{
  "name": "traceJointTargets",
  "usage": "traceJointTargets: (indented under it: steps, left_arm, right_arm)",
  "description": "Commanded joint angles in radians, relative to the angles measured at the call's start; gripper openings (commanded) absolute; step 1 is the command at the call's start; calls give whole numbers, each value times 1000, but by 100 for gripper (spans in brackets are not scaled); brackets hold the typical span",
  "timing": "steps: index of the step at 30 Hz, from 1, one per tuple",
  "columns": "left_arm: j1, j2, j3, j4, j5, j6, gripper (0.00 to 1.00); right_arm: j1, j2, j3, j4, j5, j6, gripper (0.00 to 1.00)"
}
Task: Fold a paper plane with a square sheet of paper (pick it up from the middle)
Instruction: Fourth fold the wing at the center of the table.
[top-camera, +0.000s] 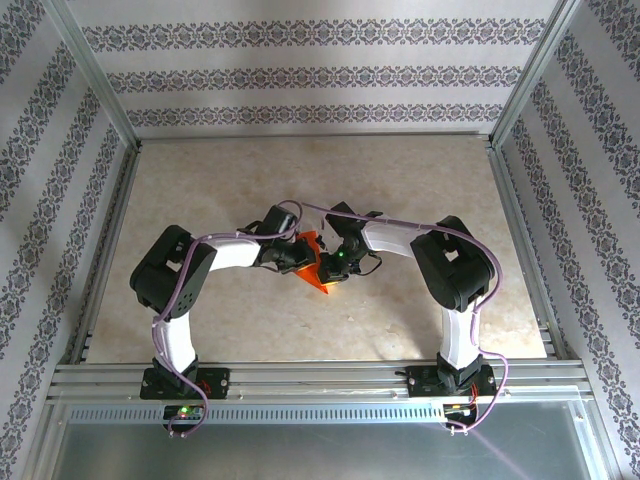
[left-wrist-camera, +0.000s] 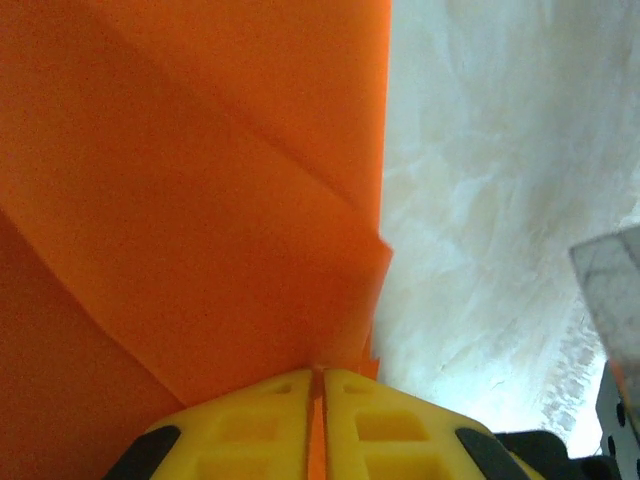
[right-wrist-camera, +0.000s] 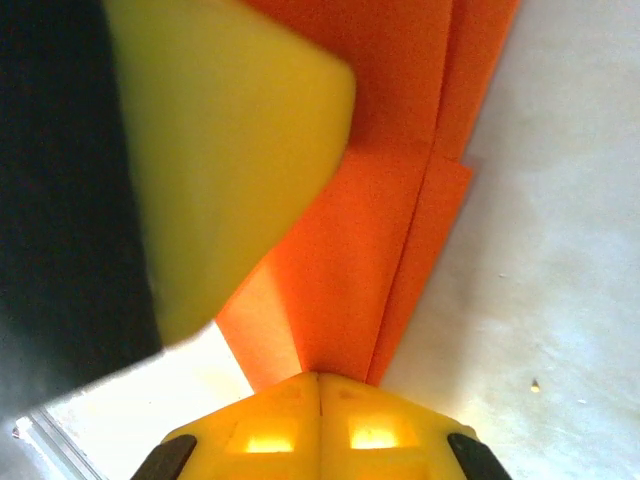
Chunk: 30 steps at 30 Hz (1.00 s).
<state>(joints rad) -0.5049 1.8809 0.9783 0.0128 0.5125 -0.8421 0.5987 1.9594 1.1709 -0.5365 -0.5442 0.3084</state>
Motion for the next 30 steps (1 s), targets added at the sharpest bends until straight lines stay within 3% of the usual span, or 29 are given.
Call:
traceJointTargets:
  steps: [1, 10, 22, 30]
  left_arm:
    - [65, 39, 34, -42, -56, 61, 13]
    - [144, 94, 109, -68, 0, 143, 14]
    - [264, 151, 213, -173, -18, 260, 15]
    - [307, 71, 276, -223, -1, 266, 16]
  right_arm:
    - [-2, 102, -85, -96, 298, 5, 5]
    - [-1, 102, -89, -94, 305, 7, 5]
    - [-1, 99, -93, -94, 314, 15, 5]
    - [0, 84, -85, -75, 287, 23, 5]
